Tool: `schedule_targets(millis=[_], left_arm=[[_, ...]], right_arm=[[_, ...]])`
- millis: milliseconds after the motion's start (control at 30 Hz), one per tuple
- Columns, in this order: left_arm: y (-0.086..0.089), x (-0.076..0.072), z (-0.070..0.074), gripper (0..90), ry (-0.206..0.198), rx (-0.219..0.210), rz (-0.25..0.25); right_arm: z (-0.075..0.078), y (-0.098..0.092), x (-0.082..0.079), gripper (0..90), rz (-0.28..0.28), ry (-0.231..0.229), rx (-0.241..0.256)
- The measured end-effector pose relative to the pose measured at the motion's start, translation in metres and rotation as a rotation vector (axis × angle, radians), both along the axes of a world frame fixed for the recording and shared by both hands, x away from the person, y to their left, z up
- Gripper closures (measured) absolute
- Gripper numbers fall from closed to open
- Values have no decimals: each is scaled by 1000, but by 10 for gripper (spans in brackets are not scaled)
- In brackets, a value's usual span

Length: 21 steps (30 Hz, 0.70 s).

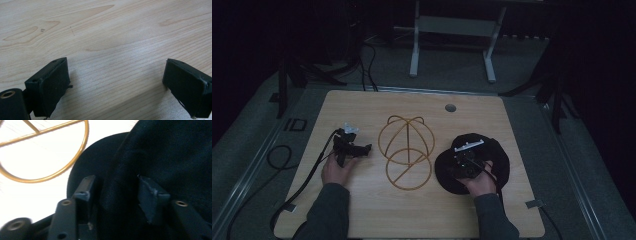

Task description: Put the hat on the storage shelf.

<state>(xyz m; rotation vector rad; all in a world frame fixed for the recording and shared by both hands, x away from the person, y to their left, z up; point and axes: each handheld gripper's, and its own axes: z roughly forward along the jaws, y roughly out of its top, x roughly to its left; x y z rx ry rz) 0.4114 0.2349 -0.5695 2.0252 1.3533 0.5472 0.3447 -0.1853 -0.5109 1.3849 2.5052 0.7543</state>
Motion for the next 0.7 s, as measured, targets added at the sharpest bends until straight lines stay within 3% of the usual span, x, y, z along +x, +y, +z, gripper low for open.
schedule_targets(millis=[267, 700], left_arm=[[0, 0, 0, 66, 0, -1, 0], [0, 0, 0, 66, 0, 0, 1]], right_arm=[[3, -4, -1, 760, 28, 21, 70], [11, 5, -11, 809, 111, 6, -9]])
